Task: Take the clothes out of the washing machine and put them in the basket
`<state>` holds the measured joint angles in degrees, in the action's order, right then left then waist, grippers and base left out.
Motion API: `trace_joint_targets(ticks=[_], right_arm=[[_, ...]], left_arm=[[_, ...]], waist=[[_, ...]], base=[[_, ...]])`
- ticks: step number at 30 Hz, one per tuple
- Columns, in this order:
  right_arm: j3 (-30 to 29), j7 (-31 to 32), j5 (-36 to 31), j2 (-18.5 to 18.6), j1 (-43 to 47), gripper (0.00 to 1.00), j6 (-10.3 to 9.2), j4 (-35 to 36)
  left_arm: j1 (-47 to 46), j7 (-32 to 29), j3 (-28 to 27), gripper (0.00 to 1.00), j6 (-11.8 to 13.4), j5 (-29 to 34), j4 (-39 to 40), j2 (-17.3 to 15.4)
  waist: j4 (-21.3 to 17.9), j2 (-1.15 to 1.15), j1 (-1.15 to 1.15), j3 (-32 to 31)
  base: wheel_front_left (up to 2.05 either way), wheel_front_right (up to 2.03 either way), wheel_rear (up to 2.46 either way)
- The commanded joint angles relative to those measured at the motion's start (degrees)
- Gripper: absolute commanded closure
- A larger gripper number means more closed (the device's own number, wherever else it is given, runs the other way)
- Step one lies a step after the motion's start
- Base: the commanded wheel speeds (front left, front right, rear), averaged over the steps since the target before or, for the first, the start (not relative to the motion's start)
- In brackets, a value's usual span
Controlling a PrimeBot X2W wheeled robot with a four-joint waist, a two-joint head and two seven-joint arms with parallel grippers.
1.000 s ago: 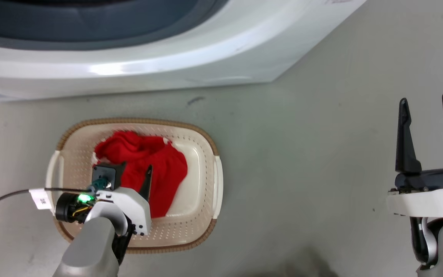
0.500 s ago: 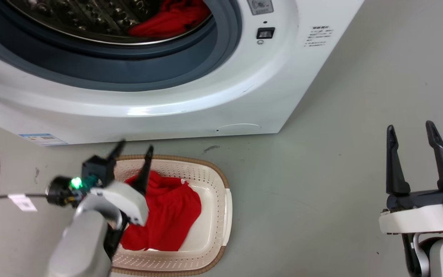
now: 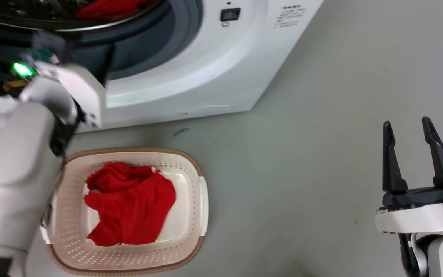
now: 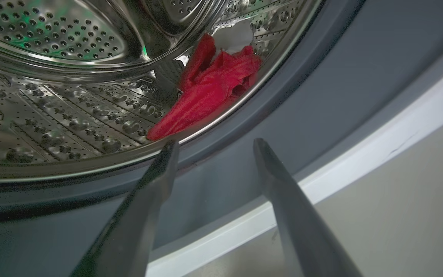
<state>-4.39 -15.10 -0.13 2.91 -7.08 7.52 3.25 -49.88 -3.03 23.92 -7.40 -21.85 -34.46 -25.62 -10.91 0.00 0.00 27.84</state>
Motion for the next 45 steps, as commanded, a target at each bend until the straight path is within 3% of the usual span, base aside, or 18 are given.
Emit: trace_joint_targets(ticks=[1, 8, 15, 26, 38, 39, 40, 45], right_arm=[[0.36, -0.1, 0.35, -0.05, -1.07, 0.0, -0.07, 0.45], [2.58, -0.1, 2.28, -0.06, -1.55, 0.0, -0.06, 0.85], [6.04, -0.1, 4.03, -0.09, -1.52, 0.0, -0.06, 1.19], [10.07, -0.1, 7.24, -0.08, -2.07, 0.0, -0.06, 1.94], [11.27, -0.1, 8.57, -0.08, -2.78, 0.0, -0.06, 3.3], [11.26, -0.1, 8.63, -0.08, -2.86, 0.0, -0.06, 3.44], [11.23, -0.1, 8.67, -0.08, -3.04, 0.0, -0.06, 3.51], [11.36, -0.1, 8.45, -0.07, -3.64, 0.0, -0.06, 3.16]], left_arm=[[-3.07, -2.05, 0.21, 0.0, -0.04, -1.35, -0.2, -0.99], [-16.07, -13.96, 3.28, 0.0, -0.04, -5.33, -2.38, -6.89], [-27.31, -24.18, 2.11, 0.0, 0.49, -8.37, -7.59, -9.24], [-35.39, -33.2, 2.15, 0.0, 2.51, -7.86, -14.02, -11.87], [-36.09, -36.26, 4.36, 0.0, 2.78, -6.78, -16.64, -12.38], [-36.15, -36.3, 4.96, 0.72, 2.32, -6.6, -16.47, -12.17], [-36.4, -35.76, 5.2, 1.0, 2.18, -6.56, -16.1, -11.88], [-37.04, -32.98, 5.97, 1.0, 1.89, -6.08, -16.71, -11.46]], waist=[[-2.48, 0.0, 0.0, 2.72], [-7.51, 0.0, 0.0, 7.65], [-12.16, 0.0, 0.0, 11.85], [-16.64, 0.0, 0.0, 15.44], [-17.04, 0.0, 0.0, 18.45], [-16.82, 0.0, 0.0, 18.66], [-16.62, 0.0, 0.0, 18.92], [-15.99, 0.0, 0.0, 18.95]], base=[[0.0, 0.0, 0.0], [0.0, 0.0, 0.0], [0.0, 0.0, 0.0], [0.0, 0.0, 0.0], [0.0, 0.0, 0.0], [0.0, 0.0, 0.0], [0.0, 0.0, 0.0], [0.0, 0.0, 0.0]])
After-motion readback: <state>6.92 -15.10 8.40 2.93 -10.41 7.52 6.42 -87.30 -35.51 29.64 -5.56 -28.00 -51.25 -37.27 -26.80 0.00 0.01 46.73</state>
